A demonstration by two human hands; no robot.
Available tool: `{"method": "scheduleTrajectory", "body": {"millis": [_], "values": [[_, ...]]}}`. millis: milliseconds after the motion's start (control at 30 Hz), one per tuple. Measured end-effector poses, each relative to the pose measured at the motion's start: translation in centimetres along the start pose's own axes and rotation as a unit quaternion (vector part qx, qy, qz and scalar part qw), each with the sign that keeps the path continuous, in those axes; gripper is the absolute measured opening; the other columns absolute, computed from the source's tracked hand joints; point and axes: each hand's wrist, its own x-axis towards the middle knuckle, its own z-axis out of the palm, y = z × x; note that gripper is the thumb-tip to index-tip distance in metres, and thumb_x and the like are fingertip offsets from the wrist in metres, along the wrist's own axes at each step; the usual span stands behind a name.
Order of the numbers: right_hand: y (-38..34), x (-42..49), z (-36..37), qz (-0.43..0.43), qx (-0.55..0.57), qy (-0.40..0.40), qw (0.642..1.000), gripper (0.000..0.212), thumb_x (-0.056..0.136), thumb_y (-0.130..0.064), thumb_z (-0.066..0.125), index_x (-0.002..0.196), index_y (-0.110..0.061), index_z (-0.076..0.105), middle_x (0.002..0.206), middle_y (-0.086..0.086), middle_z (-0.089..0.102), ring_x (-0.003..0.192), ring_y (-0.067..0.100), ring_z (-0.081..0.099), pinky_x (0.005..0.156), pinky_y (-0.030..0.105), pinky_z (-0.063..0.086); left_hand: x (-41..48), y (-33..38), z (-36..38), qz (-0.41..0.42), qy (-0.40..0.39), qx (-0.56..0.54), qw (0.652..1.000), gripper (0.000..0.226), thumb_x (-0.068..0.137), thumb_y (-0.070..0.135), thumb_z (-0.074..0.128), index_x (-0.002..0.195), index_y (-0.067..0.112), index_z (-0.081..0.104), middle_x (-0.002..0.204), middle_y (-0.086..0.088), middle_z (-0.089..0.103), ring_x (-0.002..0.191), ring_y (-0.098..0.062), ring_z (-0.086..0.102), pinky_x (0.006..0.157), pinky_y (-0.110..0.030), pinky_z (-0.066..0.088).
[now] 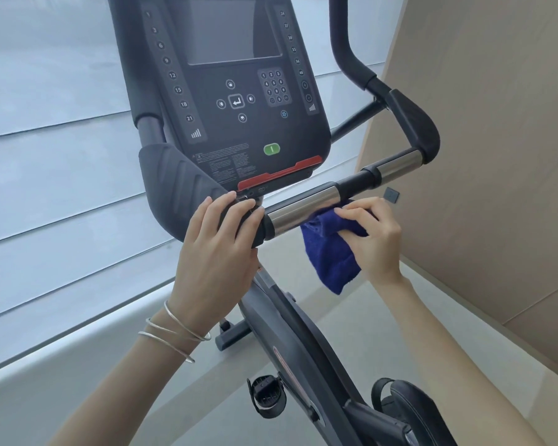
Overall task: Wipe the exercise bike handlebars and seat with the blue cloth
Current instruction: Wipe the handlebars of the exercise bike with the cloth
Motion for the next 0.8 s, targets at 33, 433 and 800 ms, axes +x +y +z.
{"method": "scheduleTrajectory", "body": {"millis": [33,433,800], "values": [[0.5,0.1,0.0,0.007,-0.002,0.008,1.000,0.018,0.073,-0.004,0.075,0.091,-0.001,0.070,0.090,0.017,0.065,0.083,0.025,0.059,0.076,0.026,0.052,0.0,0.1,0.0,-0.001,-0.001,0.000,1.000,0.044,0.078,0.013,0.067,0.120,0.005,0.060,0.123,-0.014,0.063,0.119,-0.037,0.054,0.107,-0.053,0.038],[-3.4,-1.4,3.2,-0.104,0.056,0.030,0.993,0.022,0.086,-0.010,0.056,0.079,0.005,0.070,0.092,0.006,0.054,0.084,0.021,0.051,0.079,0.025,0.049,-0.1,-0.2,0.0,0.013,0.006,0.008,1.000,0.044,0.079,0.012,0.064,0.122,0.006,0.059,0.124,-0.012,0.062,0.119,-0.036,0.054,0.107,-0.050,0.038],[-4.6,2.2,-3.9,-0.110,0.062,0.052,0.991,0.017,0.086,-0.004,0.056,0.094,-0.003,0.070,0.097,0.004,0.057,0.087,0.020,0.056,0.082,0.021,0.048,0.2,-0.5,-0.9,0.016,-0.006,-0.023,1.000,0.049,0.075,0.012,0.069,0.122,0.003,0.058,0.121,-0.012,0.065,0.116,-0.034,0.058,0.101,-0.050,0.046]]}}
